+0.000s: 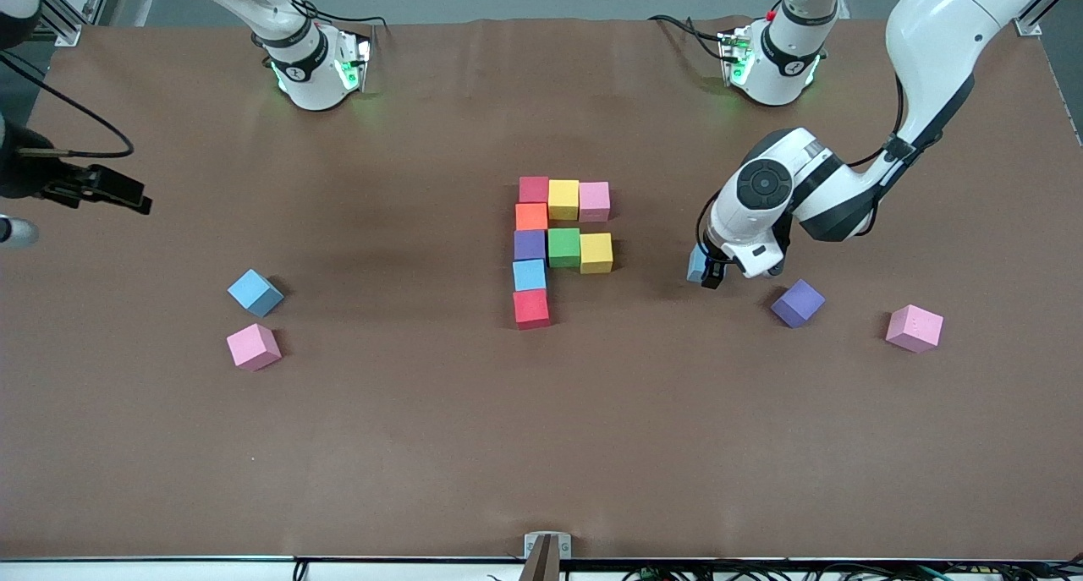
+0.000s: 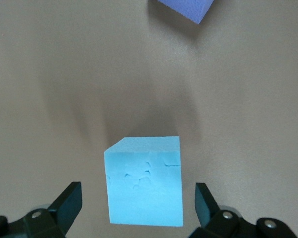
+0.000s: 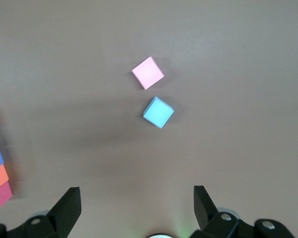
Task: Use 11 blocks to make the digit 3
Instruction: 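Lift the light blue block toward the center with the left gripper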
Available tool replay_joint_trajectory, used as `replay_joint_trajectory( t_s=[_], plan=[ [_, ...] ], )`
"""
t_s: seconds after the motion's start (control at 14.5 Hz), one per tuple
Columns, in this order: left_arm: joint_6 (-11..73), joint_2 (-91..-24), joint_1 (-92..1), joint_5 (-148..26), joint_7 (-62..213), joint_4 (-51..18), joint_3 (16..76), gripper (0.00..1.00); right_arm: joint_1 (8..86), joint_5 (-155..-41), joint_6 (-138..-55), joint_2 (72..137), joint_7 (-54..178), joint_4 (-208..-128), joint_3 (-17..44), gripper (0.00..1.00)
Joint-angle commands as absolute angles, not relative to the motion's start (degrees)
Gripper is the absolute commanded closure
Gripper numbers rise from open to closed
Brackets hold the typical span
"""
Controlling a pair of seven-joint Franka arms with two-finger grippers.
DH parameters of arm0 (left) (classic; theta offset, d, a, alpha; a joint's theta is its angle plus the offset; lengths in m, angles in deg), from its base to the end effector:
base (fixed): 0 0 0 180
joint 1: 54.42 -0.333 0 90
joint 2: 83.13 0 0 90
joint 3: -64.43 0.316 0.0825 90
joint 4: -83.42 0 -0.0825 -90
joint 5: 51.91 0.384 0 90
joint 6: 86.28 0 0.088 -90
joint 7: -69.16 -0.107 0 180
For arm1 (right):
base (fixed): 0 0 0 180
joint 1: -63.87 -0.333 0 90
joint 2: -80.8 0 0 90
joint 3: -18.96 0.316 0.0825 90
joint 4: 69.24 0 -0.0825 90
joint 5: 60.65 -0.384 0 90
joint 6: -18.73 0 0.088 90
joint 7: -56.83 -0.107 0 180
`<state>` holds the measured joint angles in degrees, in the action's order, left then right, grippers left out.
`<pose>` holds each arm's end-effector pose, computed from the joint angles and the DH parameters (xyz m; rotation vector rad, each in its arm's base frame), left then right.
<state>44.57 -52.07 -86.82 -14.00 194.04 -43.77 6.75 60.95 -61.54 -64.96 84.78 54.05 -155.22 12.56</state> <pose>0.4774 -0.2243 0.2238 -2.4258 -1.8078 0.0468 0.5631 -0.0301 0.6095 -3.1239 0.1697 0.1706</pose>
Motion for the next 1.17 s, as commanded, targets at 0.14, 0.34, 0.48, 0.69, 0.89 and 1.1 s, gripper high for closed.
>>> replay_joint_trajectory(
  t_s=[0.14,0.34,0.48,0.69,0.89,1.1],
  plan=[
    [45.91,-50.44,-87.91,-11.13,194.50,-44.73,7.21,0.00,64.31,-60.56,-66.18,83.44,59.99,-153.62,13.68,0.00],
    [45.91,-49.03,-87.82,-11.13,194.58,-44.73,7.57,0.09,64.13,-60.64,-66.18,83.61,60.00,-153.09,13.86,0.00],
    [45.91,-48.51,-87.38,-11.13,194.58,-44.47,8.44,0.19,63.96,-60.73,-67.31,83.62,59.82,-153.00,13.86,0.00],
    [45.91,-48.15,-86.76,-11.13,195.72,-43.33,8.45,0.49,64.39,-61.70,-67.23,83.61,59.82,-149.77,13.77,0.00],
    [45.20,-47.02,-82.91,-11.31,199.75,-39.38,8.53,0.63,63.96,-61.70,-66.27,83.53,59.47,-149.48,14.03,0.00],
    [45.20,-43.77,-79.65,-11.57,200.82,-32.19,8.62,0.64,63.52,-61.70,-66.87,81.60,59.65,-153.52,14.21,0.00]
  ],
)
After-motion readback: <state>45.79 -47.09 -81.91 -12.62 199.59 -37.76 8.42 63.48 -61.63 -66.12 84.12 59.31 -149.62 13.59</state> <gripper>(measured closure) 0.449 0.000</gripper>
